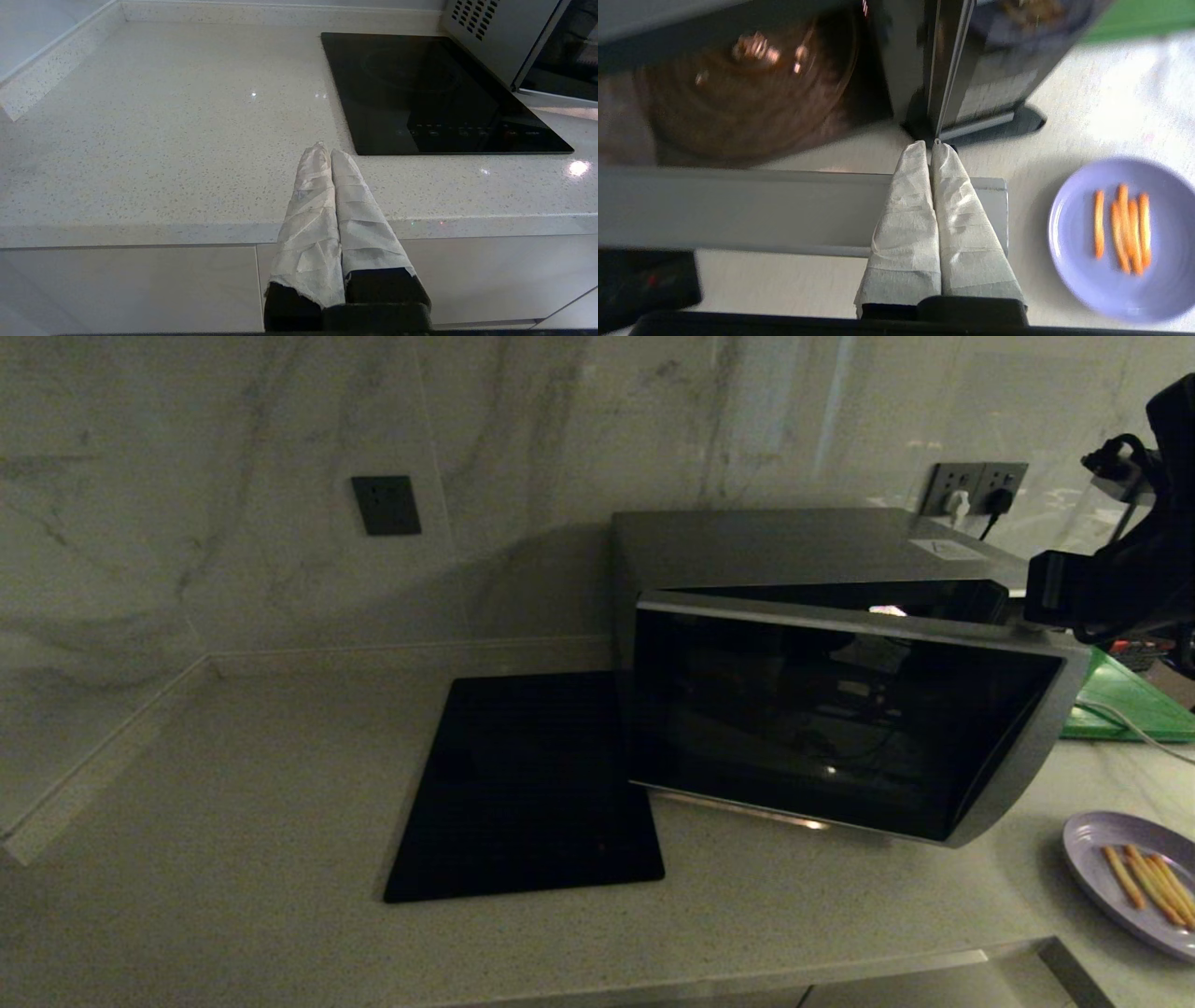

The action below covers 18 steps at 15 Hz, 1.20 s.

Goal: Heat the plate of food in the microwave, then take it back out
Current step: Open the microwave oven

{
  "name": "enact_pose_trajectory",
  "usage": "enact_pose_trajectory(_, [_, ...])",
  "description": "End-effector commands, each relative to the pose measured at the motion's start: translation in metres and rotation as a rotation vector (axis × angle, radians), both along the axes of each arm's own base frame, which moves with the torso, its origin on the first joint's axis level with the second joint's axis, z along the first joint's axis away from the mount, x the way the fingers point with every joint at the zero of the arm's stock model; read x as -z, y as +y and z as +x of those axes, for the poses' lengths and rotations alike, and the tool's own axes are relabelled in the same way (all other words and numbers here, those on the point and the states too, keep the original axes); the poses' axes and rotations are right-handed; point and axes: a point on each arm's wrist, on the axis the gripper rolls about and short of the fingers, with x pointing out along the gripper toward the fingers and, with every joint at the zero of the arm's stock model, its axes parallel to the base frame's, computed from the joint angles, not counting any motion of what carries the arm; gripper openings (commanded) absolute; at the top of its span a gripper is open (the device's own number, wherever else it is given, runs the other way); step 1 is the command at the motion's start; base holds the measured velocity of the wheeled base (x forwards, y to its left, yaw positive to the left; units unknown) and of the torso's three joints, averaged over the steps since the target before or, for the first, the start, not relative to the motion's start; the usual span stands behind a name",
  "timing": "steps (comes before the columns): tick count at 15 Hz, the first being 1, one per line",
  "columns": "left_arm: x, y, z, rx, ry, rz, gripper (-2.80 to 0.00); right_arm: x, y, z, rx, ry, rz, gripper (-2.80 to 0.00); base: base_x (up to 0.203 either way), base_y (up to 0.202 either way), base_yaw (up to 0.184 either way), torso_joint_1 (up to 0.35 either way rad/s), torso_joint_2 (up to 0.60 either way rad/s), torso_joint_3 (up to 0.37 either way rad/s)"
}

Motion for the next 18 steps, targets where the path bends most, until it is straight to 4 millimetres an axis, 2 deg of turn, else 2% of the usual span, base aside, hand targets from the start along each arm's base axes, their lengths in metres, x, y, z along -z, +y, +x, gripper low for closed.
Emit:
enact_pose_trajectory(1, [0.000, 0.000, 0.000, -0.001, -0.001, 0.000, -2.80, -0.001, 0.003, -0.018, -0.013, 0.012, 0.007, -2.80, 0.000, 0.000, 0.000, 0.000, 0.00, 0.000])
enact_pose_trajectory(4, [0.000, 0.000, 0.000, 0.000, -0.001, 0.000, -2.80, 0.007, 0.015, -0.038, -0.064, 0.077, 0.058, -2.80, 0.000, 0.000, 0.000, 0.000, 0.00, 0.000])
enact_pose_trajectory(12, [0.000, 0.000, 0.000, -0.001, -0.001, -0.001, -2.80, 0.011, 0.046, -0.077, -0.196, 0.149, 0.132, -2.80, 0.000, 0.000, 0.000, 0.000, 0.00, 0.000])
enact_pose_trajectory(18, [0.000, 0.000, 0.000, 0.000, -0.001, -0.001, -2.80, 0.010, 0.056, -0.091, -0.243, 0.157, 0.142, -2.80, 0.000, 0.000, 0.000, 0.000, 0.00, 0.000])
